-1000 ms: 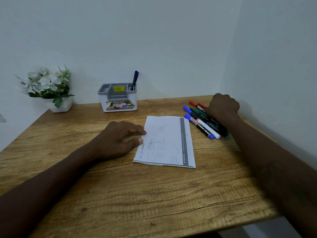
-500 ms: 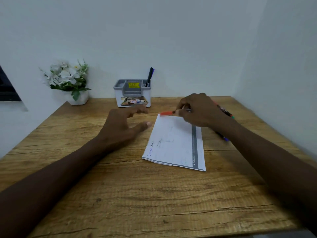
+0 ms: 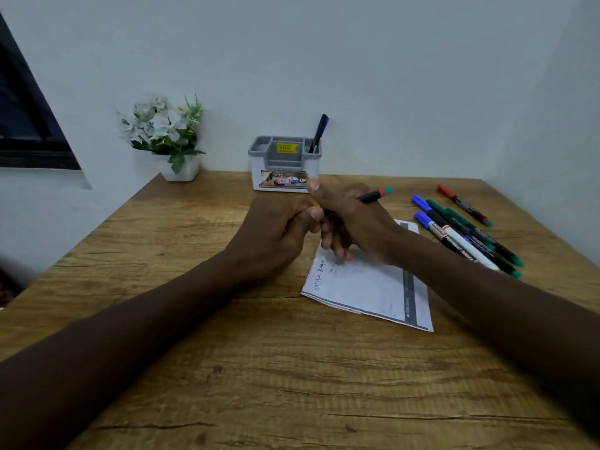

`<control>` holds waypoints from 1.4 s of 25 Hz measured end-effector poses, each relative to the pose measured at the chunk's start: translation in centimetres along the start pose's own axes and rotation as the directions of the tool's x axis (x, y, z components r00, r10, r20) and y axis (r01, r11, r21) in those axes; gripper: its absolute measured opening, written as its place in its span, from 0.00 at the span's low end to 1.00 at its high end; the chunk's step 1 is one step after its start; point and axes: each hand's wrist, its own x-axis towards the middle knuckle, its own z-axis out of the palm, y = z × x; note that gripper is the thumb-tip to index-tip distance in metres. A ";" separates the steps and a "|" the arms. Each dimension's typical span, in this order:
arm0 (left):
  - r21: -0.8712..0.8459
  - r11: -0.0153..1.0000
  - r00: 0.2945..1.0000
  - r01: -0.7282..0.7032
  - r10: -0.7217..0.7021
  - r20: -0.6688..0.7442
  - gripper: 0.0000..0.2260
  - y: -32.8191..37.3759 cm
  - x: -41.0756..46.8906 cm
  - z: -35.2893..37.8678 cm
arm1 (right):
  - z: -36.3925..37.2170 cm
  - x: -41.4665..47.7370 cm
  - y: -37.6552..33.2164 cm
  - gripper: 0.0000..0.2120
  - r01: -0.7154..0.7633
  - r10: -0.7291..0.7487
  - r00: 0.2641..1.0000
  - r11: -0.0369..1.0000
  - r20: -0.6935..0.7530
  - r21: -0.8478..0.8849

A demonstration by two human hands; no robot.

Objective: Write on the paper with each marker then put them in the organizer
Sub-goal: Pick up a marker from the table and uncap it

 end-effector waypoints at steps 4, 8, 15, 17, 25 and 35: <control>-0.108 0.988 0.969 0.113 -0.085 0.233 0.17 -1.1 0.3 -0.5 | -1.1 0.1 -0.5 0.26 -0.019 0.038 0.986 0.993 0.163 -0.115; -0.380 0.790 0.792 0.482 -0.207 0.574 0.20 -1.2 0.7 -1.6 | -1.2 -0.5 -0.2 0.23 0.048 -0.024 0.965 0.995 0.263 -0.088; -0.209 0.884 0.833 0.418 -0.282 0.476 0.22 -2.7 0.5 -2.8 | -5.9 -1.1 0.1 0.14 -0.003 0.001 0.998 1.000 0.064 0.028; -0.121 0.947 0.862 0.299 -0.214 0.460 0.22 -2.7 0.1 -1.7 | -5.0 -1.1 1.2 0.16 -0.079 0.073 0.986 0.996 0.149 0.031; -0.102 0.953 0.849 0.286 -0.202 0.489 0.12 -2.1 0.3 -1.1 | -2.9 -0.6 2.3 0.04 0.116 -0.105 0.993 0.965 0.059 -0.234; -0.086 0.964 0.849 0.250 -0.175 0.499 0.16 -2.2 0.4 -1.2 | -2.4 -0.9 2.7 0.04 0.188 -0.171 0.982 0.921 0.080 -0.340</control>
